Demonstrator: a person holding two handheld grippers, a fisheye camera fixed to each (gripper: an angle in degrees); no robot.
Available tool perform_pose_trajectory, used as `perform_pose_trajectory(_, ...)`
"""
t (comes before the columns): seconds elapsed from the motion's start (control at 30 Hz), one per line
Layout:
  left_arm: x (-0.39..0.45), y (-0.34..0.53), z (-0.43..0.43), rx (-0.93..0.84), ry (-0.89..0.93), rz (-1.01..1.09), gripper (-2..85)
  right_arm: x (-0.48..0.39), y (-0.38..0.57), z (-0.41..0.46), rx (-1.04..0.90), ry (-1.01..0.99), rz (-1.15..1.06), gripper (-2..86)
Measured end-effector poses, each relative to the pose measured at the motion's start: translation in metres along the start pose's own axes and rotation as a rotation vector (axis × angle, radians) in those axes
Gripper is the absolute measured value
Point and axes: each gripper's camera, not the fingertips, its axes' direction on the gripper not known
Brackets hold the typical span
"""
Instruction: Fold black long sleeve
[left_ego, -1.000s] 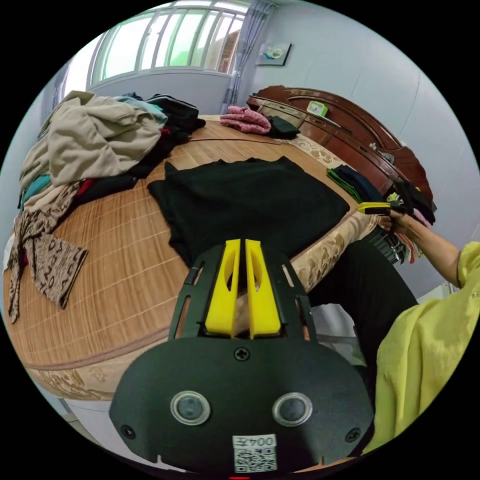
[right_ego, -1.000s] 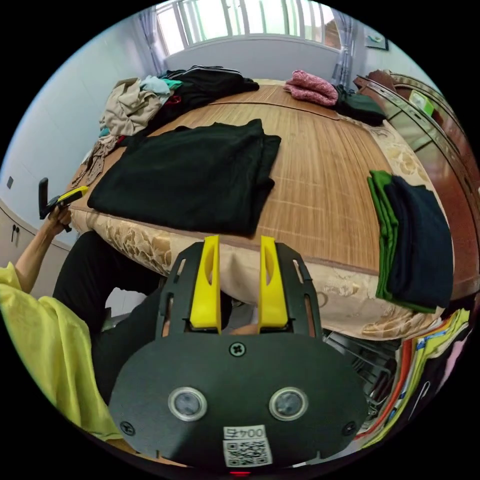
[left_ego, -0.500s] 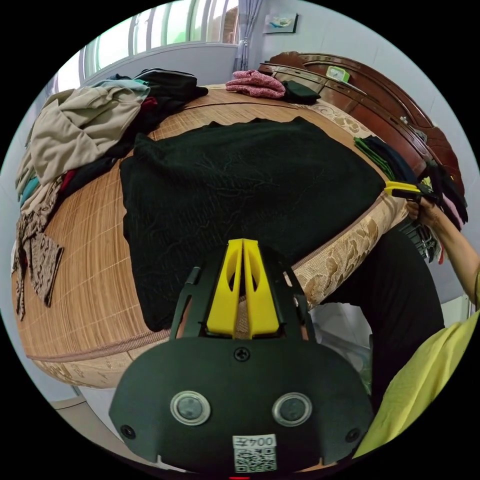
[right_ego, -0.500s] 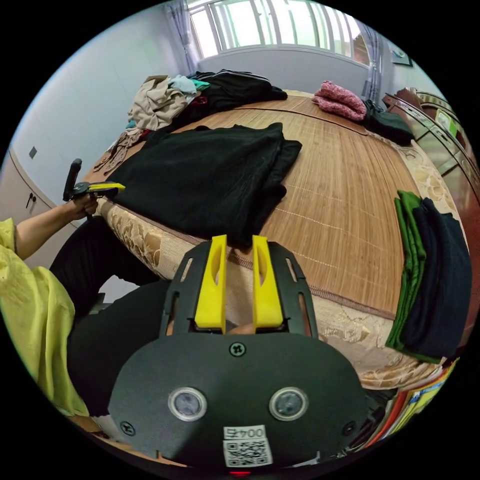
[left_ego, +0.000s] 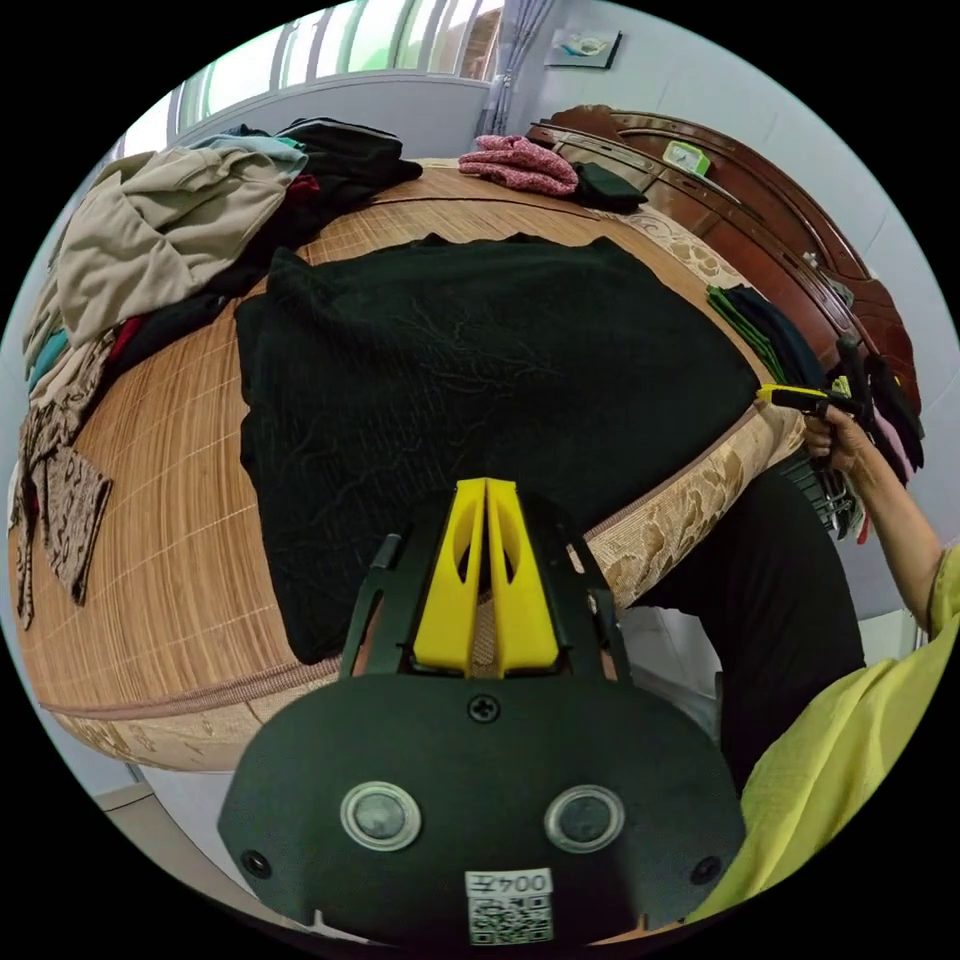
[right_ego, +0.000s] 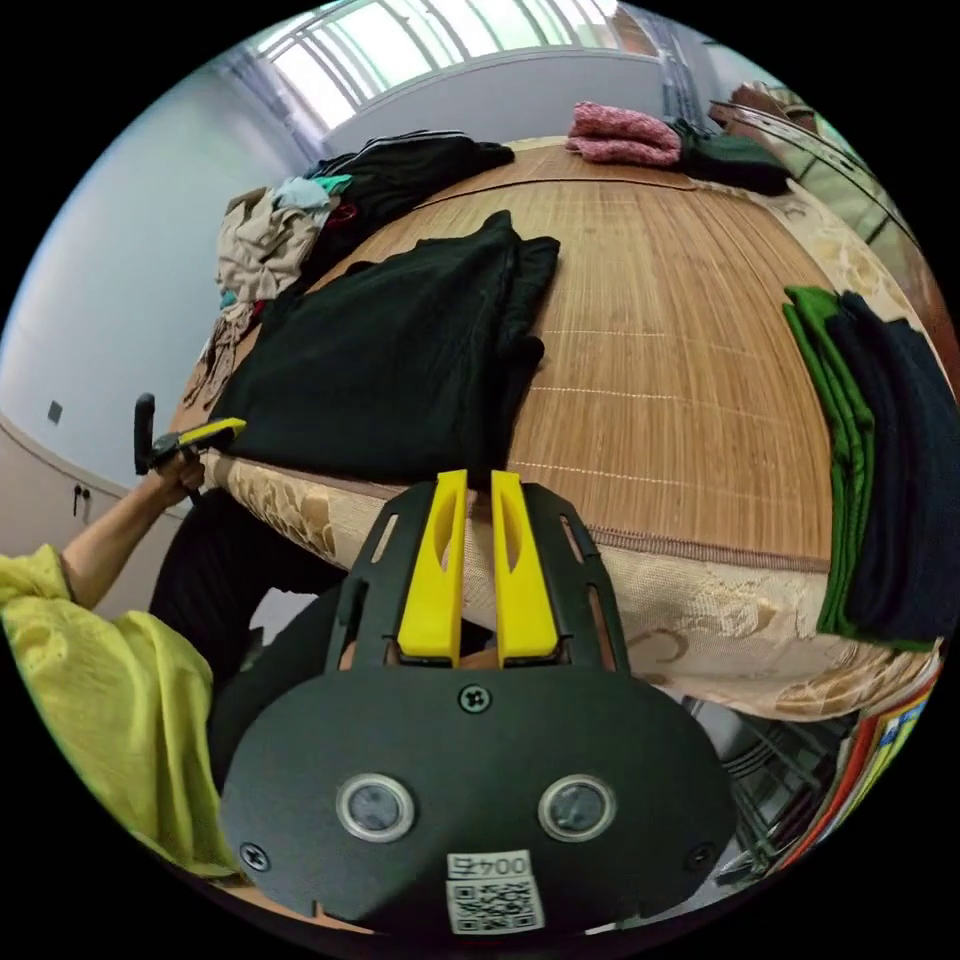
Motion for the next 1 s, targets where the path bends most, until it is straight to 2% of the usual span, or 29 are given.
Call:
perform_pose_trajectory(0.13, -0.003, 0.007, -0.041, 0.081, 0.03, 0.087, 3.9, 0.006, 0.011, -0.016, 0.078, -0.046, 0.058, 7.9)
perform_pose_trajectory(0.2, -0.016, 0.026, -0.069, 0.07, -0.03, 0.143, 6.0, 0.005, 0.013, -0.018, 0.082, -0.026, 0.043, 8.3)
perform_pose_trajectory(0.3, -0.045, 0.058, -0.089, 0.043, -0.059, 0.12, 7.9, 0.0, 0.011, -0.014, 0.047, 0.005, 0.009, 8.8)
perform_pose_trajectory(0.43, -0.063, 0.077, -0.09, 0.015, -0.053, 0.074, 9.5, -0.011, 0.001, -0.007, -0.009, 0.084, -0.04, 9.2)
perform_pose_trajectory(0.63, -0.054, 0.061, -0.064, -0.043, -0.072, 0.134, 9.4, -0.027, -0.022, 0.0, -0.096, 0.181, -0.113, 7.4)
perform_pose_trajectory(0.77, -0.046, 0.047, -0.055, -0.076, -0.096, 0.197, 7.0, -0.038, -0.038, 0.006, -0.166, 0.199, -0.154, 4.4)
perform_pose_trajectory(0.87, -0.045, 0.041, -0.061, -0.063, -0.083, 0.215, 4.2, -0.049, -0.05, 0.009, -0.21, 0.299, -0.188, 1.9)
perform_pose_trajectory(1.0, -0.051, 0.044, -0.052, -0.091, -0.096, 0.184, 3.5, -0.04, -0.06, 0.018, -0.225, 0.292, -0.047, 1.7)
